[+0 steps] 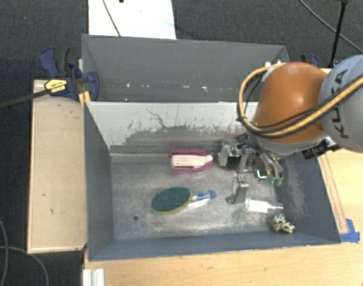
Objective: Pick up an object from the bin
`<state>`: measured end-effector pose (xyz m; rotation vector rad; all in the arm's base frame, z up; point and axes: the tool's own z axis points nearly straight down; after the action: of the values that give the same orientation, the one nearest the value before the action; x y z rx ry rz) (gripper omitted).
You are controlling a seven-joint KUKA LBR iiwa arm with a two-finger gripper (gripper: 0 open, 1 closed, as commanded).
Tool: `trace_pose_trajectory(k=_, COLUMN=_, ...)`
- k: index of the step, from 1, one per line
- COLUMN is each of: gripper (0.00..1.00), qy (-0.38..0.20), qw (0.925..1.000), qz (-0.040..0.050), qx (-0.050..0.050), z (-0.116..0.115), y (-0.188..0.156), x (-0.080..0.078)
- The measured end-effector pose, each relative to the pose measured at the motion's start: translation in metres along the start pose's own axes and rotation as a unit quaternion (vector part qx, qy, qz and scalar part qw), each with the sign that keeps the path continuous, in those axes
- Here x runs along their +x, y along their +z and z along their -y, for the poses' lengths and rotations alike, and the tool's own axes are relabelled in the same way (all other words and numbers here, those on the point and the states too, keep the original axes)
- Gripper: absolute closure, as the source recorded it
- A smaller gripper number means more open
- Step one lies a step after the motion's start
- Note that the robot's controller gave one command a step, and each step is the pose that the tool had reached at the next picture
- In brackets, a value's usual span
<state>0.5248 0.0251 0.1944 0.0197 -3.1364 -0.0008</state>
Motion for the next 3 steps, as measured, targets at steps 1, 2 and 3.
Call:
trace_pose_trajectory(k=1, gripper=0.00, qy=-0.086, qw=0.9963, qz=0.0000, qx=0.000, z=-0.027, y=0.128, x=0.018)
trace_pose_trajectory(k=2, gripper=0.00, qy=-0.007, qw=1.0000, qz=0.0050, qx=0.000, z=-0.024, y=0.094, x=0.027)
trace_pose_trajectory(k=3, gripper=0.00, qy=-0.045, qw=0.9990, qz=0.0059, qx=0.000, z=-0.027, y=0.094, x=0.026)
